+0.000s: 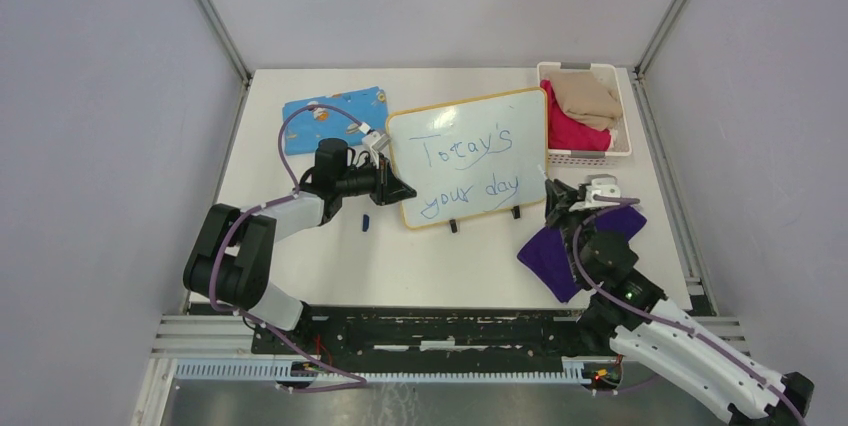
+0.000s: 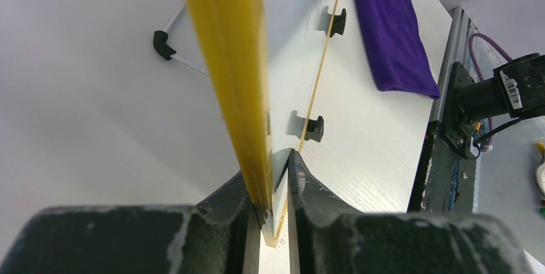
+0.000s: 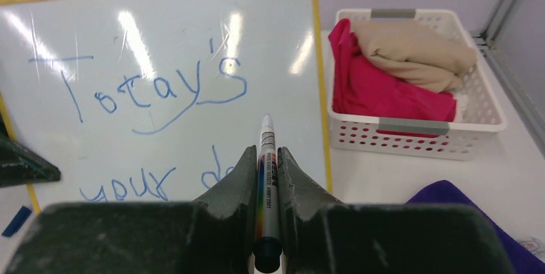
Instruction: Write a sentence on the whiteboard
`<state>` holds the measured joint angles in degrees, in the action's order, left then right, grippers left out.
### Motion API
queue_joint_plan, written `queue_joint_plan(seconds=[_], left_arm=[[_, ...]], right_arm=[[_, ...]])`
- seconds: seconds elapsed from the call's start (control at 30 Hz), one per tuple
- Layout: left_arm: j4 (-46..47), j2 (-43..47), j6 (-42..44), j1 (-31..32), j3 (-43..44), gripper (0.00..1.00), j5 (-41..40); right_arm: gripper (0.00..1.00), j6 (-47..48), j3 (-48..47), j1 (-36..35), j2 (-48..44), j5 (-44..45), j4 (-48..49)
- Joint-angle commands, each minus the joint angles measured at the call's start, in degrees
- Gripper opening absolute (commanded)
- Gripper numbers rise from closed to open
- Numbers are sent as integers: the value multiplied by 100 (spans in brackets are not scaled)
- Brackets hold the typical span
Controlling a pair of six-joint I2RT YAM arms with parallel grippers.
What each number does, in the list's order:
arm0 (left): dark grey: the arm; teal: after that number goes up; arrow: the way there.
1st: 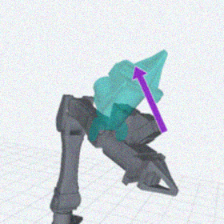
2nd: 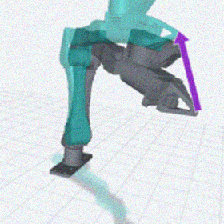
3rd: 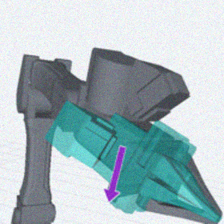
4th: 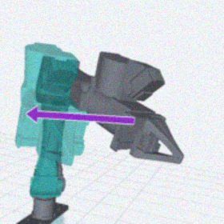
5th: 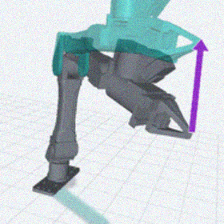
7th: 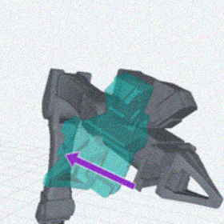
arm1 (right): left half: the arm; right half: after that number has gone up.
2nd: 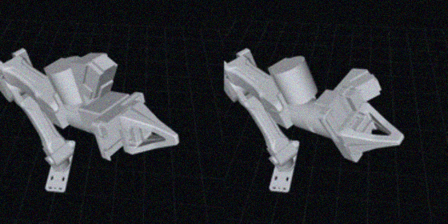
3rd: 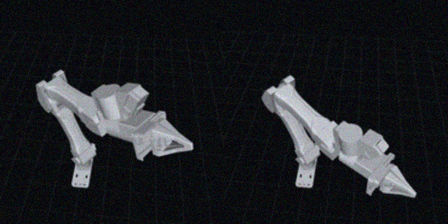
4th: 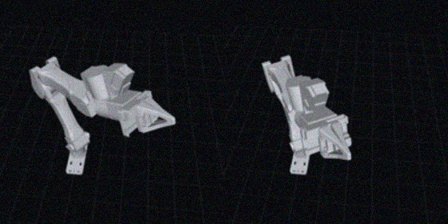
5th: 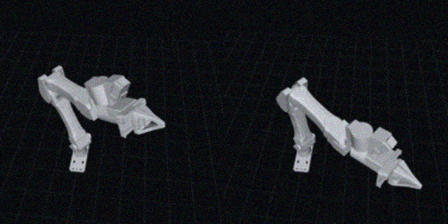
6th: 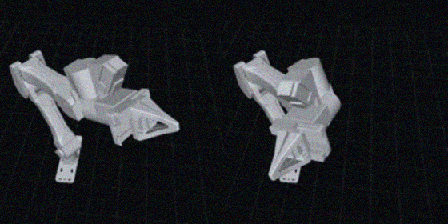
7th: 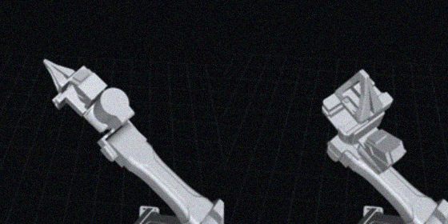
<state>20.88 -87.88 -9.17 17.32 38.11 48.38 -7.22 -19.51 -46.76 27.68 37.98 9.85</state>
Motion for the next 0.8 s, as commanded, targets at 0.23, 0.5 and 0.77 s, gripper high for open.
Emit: queue_joint_plan(seconds=[0.23,0.5,0.77], left_arm=[[-902,-267,606,166,-81,23,-540],[-909,-358,560,157,-65,23,-553],[-908,-433,521,157,-63,23,-562]], right_arm=[[0,97,286,18,-888,516,-537],[0,-209,285,29,-392,-358,-83],[0,-675,-252,419,209,-1185,24]])
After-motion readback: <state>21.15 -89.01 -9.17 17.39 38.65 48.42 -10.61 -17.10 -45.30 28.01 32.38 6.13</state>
